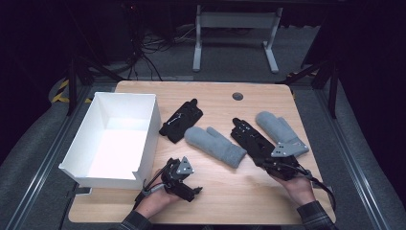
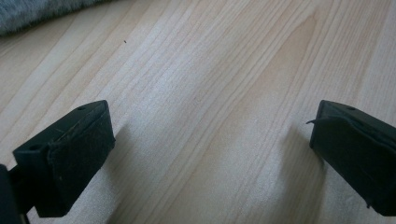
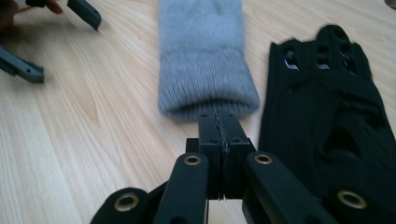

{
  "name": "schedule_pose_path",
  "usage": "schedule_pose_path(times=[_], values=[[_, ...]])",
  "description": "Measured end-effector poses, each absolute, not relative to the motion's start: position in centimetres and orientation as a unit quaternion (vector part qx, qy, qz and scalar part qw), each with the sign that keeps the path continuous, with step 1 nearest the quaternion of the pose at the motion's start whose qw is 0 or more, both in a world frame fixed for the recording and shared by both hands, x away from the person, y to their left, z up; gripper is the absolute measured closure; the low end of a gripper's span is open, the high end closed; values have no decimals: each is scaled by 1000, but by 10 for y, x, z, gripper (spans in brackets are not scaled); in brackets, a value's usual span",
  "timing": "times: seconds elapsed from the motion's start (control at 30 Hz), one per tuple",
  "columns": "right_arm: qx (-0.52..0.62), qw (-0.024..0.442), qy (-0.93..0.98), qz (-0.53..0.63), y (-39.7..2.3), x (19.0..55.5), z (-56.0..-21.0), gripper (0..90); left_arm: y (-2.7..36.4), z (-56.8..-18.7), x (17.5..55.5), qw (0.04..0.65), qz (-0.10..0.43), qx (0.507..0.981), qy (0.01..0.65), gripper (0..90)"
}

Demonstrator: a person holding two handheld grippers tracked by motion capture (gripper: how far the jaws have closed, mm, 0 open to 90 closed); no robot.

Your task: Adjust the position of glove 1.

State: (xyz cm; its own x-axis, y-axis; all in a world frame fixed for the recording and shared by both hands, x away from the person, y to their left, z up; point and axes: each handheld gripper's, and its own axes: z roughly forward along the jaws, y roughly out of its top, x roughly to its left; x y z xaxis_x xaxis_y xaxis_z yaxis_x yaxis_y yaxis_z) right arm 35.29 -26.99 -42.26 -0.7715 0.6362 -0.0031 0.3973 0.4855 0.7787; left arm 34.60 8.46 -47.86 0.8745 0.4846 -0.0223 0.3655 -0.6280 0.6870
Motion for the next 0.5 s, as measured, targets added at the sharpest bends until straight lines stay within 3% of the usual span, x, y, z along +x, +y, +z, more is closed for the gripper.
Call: schedule_pose_path(times=[0.5], values=[[286,140,860,399,-229,391,-423,900,85,-479,346,360,82,898,237,2]])
